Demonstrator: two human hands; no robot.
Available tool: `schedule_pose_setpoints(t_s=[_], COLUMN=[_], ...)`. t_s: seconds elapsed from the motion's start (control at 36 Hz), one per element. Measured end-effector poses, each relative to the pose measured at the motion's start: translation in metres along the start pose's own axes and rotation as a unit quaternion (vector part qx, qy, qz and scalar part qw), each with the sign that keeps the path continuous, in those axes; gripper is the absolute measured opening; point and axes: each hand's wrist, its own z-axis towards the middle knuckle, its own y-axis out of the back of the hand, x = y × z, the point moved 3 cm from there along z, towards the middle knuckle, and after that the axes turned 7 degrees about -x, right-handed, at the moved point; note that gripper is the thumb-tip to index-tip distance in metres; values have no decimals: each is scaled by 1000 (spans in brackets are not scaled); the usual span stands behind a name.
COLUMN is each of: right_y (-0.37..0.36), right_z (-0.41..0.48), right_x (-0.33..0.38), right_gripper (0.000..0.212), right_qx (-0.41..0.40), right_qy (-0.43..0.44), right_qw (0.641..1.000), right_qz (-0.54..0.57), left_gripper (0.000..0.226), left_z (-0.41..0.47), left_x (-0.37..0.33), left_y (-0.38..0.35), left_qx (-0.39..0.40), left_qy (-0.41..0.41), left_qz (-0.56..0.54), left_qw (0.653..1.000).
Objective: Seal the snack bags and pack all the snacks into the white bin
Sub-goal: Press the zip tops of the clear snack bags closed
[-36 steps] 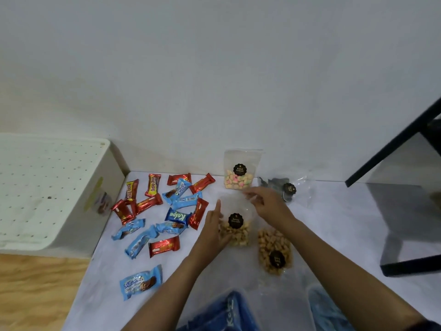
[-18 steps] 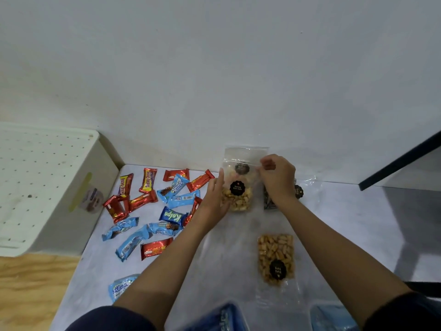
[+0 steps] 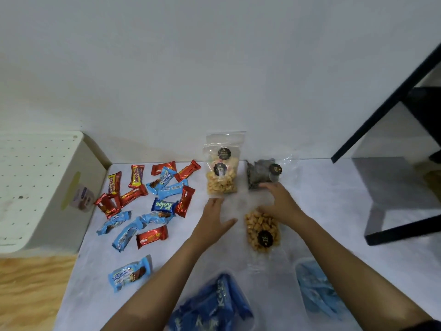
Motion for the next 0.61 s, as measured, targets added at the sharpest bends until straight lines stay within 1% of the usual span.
schedule_pose_setpoints(t_s=[0.06, 0.11, 0.14, 0.19, 0.22, 0.25, 0.31, 0.36, 0.5, 0.56, 0.61], right_y=[-3, -8, -10, -12, -12, -11, -10, -9, -11, -12, -14], right_z=[-13, -25, -30, -39, -43, -46, -53, -58, -65, -67, -67], right_x=[-11, -22, -26, -31, -32, -33, -34, -36, -36, -34, -32], right_gripper=[73, 85, 89, 92, 93, 92, 88, 86, 83, 79, 77], right_qx=[76, 141, 163, 183, 181, 173, 145, 118, 65, 38, 23], right_qy=[19, 41, 50, 60, 58, 53, 34, 16, -30, -45, -58], right_qw=[996, 982, 974, 965, 964, 964, 965, 967, 971, 971, 971], right_qz=[-52, -121, -148, -176, -183, -192, -214, -227, -229, -231, -229], left_gripper=[77, 80, 77, 65, 63, 67, 81, 87, 70, 59, 48], left_z=[-11, -22, -28, -36, -39, -41, -43, -44, -42, -39, -33], left_x=[-6, -15, -23, -38, -42, -45, -44, -39, -29, -23, -18], left_y=[-11, -22, -26, -35, -39, -42, -46, -48, -42, -37, -30], left_qx=[67, 118, 138, 167, 180, 189, 194, 198, 214, 193, 157], left_qy=[18, 17, -3, -61, -70, -66, -38, -3, 54, 78, 102], left_qz=[-11, -9, -17, -47, -53, -52, -38, -23, 34, 30, -3], left_qw=[998, 993, 990, 983, 980, 978, 979, 980, 975, 978, 982])
